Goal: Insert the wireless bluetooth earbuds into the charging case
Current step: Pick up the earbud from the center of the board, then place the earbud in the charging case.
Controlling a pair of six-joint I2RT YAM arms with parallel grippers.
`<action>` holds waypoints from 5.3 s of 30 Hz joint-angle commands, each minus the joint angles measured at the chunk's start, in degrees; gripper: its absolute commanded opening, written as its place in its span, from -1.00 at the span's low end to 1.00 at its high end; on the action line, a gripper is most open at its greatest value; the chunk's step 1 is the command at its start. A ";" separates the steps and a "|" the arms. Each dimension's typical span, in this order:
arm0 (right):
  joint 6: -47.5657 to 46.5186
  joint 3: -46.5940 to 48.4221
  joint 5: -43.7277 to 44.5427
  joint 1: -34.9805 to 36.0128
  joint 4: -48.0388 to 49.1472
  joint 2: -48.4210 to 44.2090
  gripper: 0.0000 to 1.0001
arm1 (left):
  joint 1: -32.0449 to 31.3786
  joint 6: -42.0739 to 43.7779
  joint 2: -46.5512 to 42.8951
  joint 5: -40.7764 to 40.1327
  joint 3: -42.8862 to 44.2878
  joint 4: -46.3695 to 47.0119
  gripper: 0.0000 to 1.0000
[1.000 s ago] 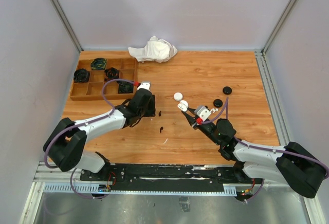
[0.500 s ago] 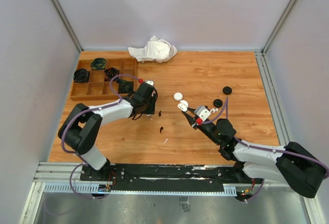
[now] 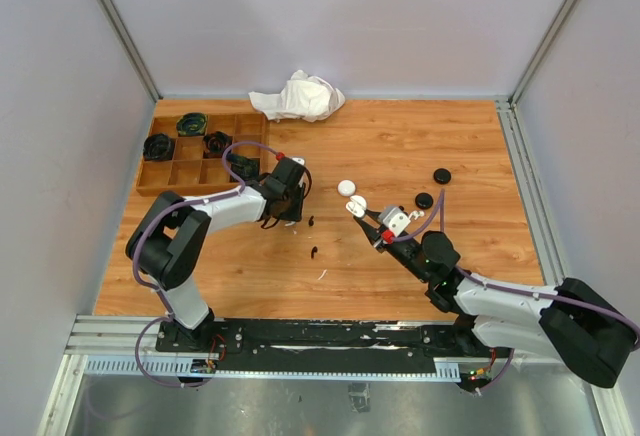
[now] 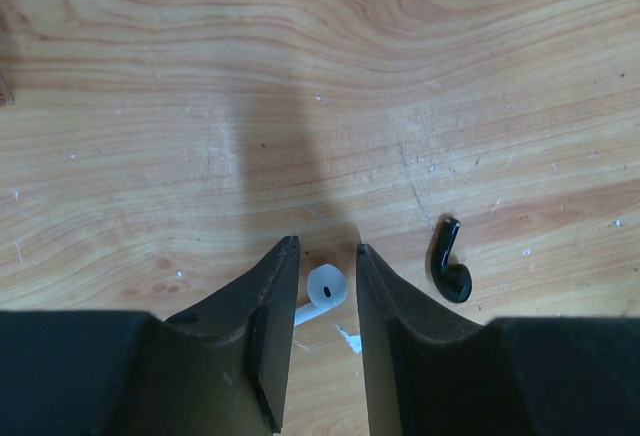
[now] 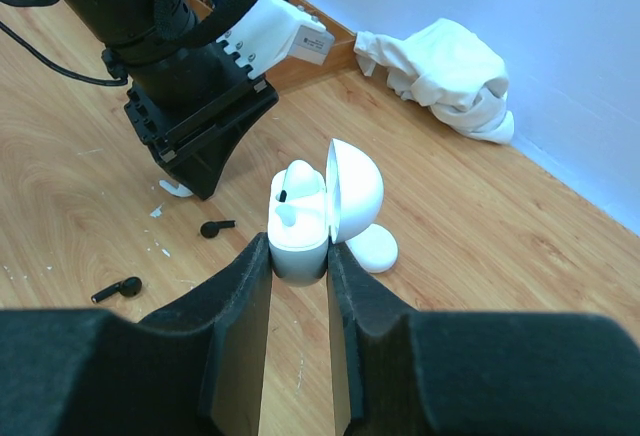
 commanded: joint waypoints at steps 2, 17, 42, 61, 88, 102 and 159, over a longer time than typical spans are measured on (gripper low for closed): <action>-0.47 -0.36 0.26 0.62 0.55 -2.00 -0.77 | 0.52 0.20 0.36 1.70 0.65 -5.22 -0.29; -0.36 0.09 -0.16 0.60 0.10 -1.30 -0.77 | 0.52 -1.22 -2.60 7.26 -0.22 -7.77 -0.26; -0.38 0.22 -0.32 0.62 -0.12 -0.59 -0.77 | -0.01 -1.88 -5.14 4.90 0.66 -9.66 -0.25; -0.61 0.37 -0.10 0.65 -0.81 -1.11 -0.77 | -0.01 0.15 1.31 3.66 5.30 -10.18 -0.29; -1.37 1.30 -3.35 0.60 -1.12 -1.63 -0.78 | -0.10 -1.39 -9.93 4.62 -0.51 -4.89 -0.61; 0.15 5.46 -5.94 0.60 -2.07 0.83 -0.75 | -5.42 -3.45 -31.96 10.35 -9.84 9.83 -0.63; 11.40 8.62 -10.32 1.32 7.62 6.14 -0.77 | -18.82 -3.25 -37.29 -0.80 -22.29 42.53 -0.64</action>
